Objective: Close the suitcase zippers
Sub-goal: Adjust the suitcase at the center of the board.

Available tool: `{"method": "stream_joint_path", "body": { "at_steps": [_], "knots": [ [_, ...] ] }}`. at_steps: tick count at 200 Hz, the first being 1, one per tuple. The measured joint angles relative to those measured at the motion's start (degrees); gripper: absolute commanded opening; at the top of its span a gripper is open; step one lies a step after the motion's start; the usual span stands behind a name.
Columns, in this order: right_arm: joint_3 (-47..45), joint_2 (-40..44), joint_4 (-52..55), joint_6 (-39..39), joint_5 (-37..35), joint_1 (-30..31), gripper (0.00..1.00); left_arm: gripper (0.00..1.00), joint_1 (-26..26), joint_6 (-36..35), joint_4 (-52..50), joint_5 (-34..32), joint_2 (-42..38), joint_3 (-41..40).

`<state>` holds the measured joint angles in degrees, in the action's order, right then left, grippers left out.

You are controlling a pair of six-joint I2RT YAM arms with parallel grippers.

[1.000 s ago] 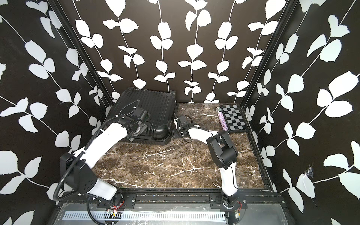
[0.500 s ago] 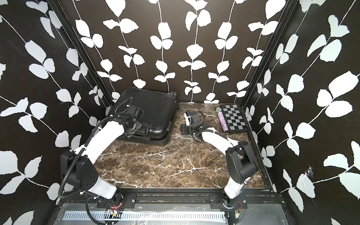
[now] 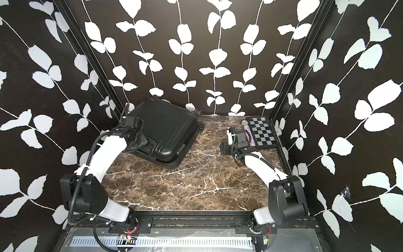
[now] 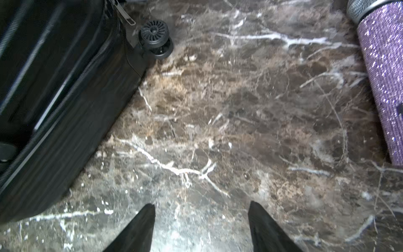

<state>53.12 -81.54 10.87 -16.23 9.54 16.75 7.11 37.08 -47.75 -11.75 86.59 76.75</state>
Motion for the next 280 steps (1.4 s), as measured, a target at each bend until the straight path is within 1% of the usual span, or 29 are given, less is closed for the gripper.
{"method": "stream_joint_path", "body": {
  "at_steps": [18, 26, 34, 45, 63, 79, 89, 97, 136, 162, 186, 201, 209, 219, 229, 234, 242, 262, 280],
  "knots": [
    [-2.21, 0.66, -0.44, 0.28, 0.70, -0.35, 0.66, 0.13, -2.16, -5.42, -0.90, 2.25, 0.76, 1.38],
    [-3.13, 0.85, -0.63, 0.26, 0.94, -0.39, 0.65, 0.10, -2.78, -7.80, -2.08, 2.93, 1.77, 2.84],
    [-3.96, 1.05, -0.87, 0.22, 1.16, -0.44, 0.65, 0.10, -3.19, -9.99, -3.17, 3.48, 3.02, 4.39],
    [-5.03, 1.42, -1.33, 0.20, 1.46, -0.44, 0.61, 0.08, -3.54, -12.61, -4.50, 4.24, 4.61, 6.45],
    [-6.64, 2.60, -2.10, 0.17, 1.90, -0.44, 0.61, 0.06, -3.91, -16.37, -6.12, 5.66, 6.67, 9.16],
    [-7.76, 3.58, -3.13, 0.22, 2.12, -0.44, 0.63, 0.05, -3.96, -20.04, -5.16, 7.52, 7.69, 10.34],
    [-8.72, 4.31, -4.17, 0.22, 2.21, -0.44, 0.64, 0.01, -3.87, -22.64, -4.02, 9.16, 8.11, 10.67],
    [-9.90, 5.09, -5.38, 0.22, 2.23, -0.44, 0.63, 0.00, -3.67, -24.83, -3.50, 10.36, 8.44, 11.10],
    [-20.79, 11.76, -15.06, 0.33, 2.67, -0.44, 0.62, 0.00, -1.97, -34.60, -3.82, 14.12, 9.66, 13.73],
    [-26.53, 16.39, -20.96, 0.68, 3.63, -0.44, 0.59, 0.00, -1.51, -38.91, -3.82, 15.41, 10.73, 15.15],
    [-28.20, 18.60, -23.65, 1.66, 5.27, -0.44, 0.53, 0.00, -1.46, -41.48, -3.85, 15.32, 13.49, 18.23],
    [-28.81, 18.69, -25.57, 1.84, 7.19, -0.44, 0.49, 0.00, -1.73, -41.55, -3.72, 15.37, 15.43, 20.41],
    [-29.24, 18.58, -26.60, 1.86, 8.35, -0.44, 0.47, 0.03, -1.73, -39.67, -3.28, 14.27, 16.37, 21.40],
    [-29.68, 18.16, -27.52, 1.92, 10.27, -0.42, 0.42, 0.09, -2.12, -41.03, -2.38, 13.66, 17.68, 22.75],
    [-29.92, 17.51, -28.20, 1.75, 12.22, -0.42, 0.35, 0.11, -2.45, -42.42, -2.05, 13.79, 18.32, 23.41],
    [-30.01, 17.16, -28.41, 1.75, 13.27, -0.42, 0.33, 0.12, -2.51, -42.97, -1.90, 13.97, 18.43, 23.43],
    [-30.12, 16.76, -28.63, 1.70, 14.58, -0.37, 0.33, 0.16, -2.71, -43.25, -1.81, 14.05, 18.43, 23.43],
    [-30.60, 16.65, -28.76, 1.42, 17.05, 0.35, 0.35, 0.19, -2.75, -43.28, -1.66, 13.46, 18.43, 23.43],
    [-31.04, 16.79, -28.85, 1.55, 18.27, 2.86, 0.38, 0.26, -2.84, -43.19, -1.51, 13.38, 18.40, 23.26]
  ]
}}
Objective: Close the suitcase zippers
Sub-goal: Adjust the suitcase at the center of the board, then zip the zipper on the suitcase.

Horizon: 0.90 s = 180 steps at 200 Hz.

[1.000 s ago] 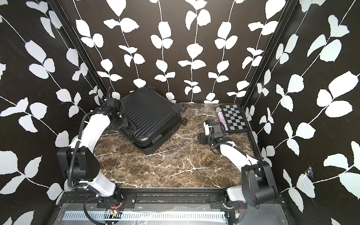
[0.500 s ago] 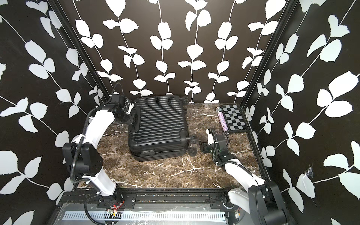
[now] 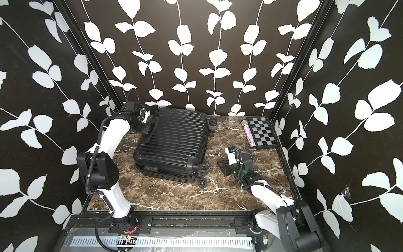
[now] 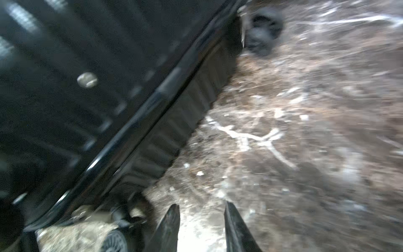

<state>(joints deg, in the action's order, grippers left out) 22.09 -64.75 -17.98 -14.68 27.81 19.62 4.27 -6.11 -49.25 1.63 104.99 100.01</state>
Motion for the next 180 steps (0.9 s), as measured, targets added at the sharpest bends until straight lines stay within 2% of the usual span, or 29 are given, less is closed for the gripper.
{"method": "stream_joint_path", "body": {
  "at_steps": [23, 50, 117, 180],
  "knots": [
    [-0.20, 0.48, 0.76, 1.25, 0.28, 5.11, 0.40, 0.35, -0.26, 0.52, 0.76, 0.00, -0.44, -0.79],
    [-2.05, 2.01, 0.68, 1.66, 0.24, 8.22, 0.40, 0.41, -0.68, 1.42, 0.96, 0.11, -0.76, -1.20],
    [-5.95, 5.53, -1.79, 2.36, 1.49, 12.26, 0.36, 0.43, -1.22, 1.81, 0.87, 1.99, -0.96, -1.27],
    [-6.88, -3.02, -12.79, 2.03, 1.07, 15.78, 0.36, 0.43, -1.38, 1.81, 0.83, 2.54, -0.96, -1.27]
  ]
}}
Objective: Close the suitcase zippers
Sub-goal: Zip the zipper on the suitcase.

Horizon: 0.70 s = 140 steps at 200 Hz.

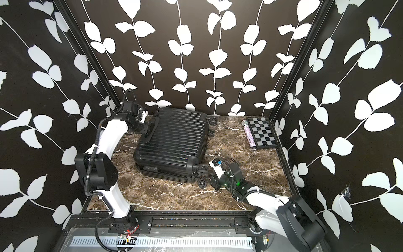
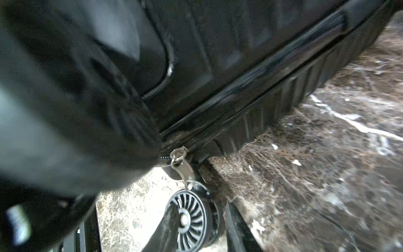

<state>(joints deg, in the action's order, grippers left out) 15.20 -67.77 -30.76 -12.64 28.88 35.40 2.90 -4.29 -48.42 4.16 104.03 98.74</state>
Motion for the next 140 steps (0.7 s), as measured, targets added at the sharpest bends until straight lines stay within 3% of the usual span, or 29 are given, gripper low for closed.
{"method": "stream_joint_path", "body": {
  "at_steps": [140],
  "knots": [
    [-0.09, -14.23, -17.97, -4.15, -2.29, 3.04, 0.44, 0.44, -0.07, -0.02, -0.09, -0.07, 0.00, 0.00]
  ]
}}
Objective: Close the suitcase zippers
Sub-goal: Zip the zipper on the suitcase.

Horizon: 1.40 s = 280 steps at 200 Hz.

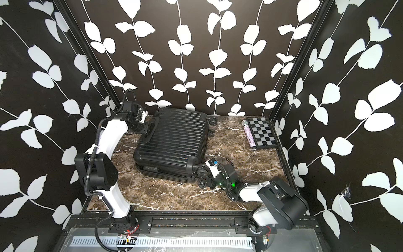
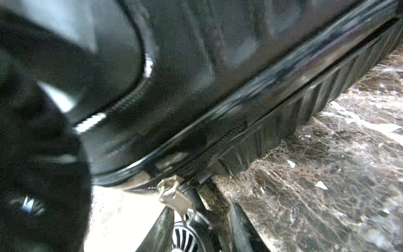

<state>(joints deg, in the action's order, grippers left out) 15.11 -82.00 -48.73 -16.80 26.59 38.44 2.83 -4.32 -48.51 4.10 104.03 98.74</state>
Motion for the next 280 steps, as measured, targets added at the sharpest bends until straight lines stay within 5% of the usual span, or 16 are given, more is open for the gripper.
{"method": "stream_joint_path", "body": {
  "at_steps": [45, 109, 181, 235, 280],
  "knots": [
    [0.68, -2.01, -1.86, -0.96, -0.09, 0.70, 0.43, 0.44, -0.02, 0.00, 0.00, -0.02, 0.00, 0.00],
    [0.70, -2.12, -2.84, -0.96, -3.32, 1.22, 0.00, 0.43, -0.02, -0.02, -0.02, 0.00, 0.00, 0.00],
    [0.59, 2.43, 2.03, 1.38, -4.15, 1.88, 0.00, 0.40, -0.04, 0.04, -0.02, -0.02, 0.00, -0.02],
    [0.57, 4.94, 6.10, 2.73, -4.17, 2.93, 0.00, 0.00, 0.09, -0.70, -0.11, 0.42, 0.00, -0.02],
    [0.57, 5.46, 7.82, 3.04, -4.26, 5.22, 0.00, 0.00, 0.09, 0.63, 0.46, -0.07, -0.09, -0.28]
  ]
}}
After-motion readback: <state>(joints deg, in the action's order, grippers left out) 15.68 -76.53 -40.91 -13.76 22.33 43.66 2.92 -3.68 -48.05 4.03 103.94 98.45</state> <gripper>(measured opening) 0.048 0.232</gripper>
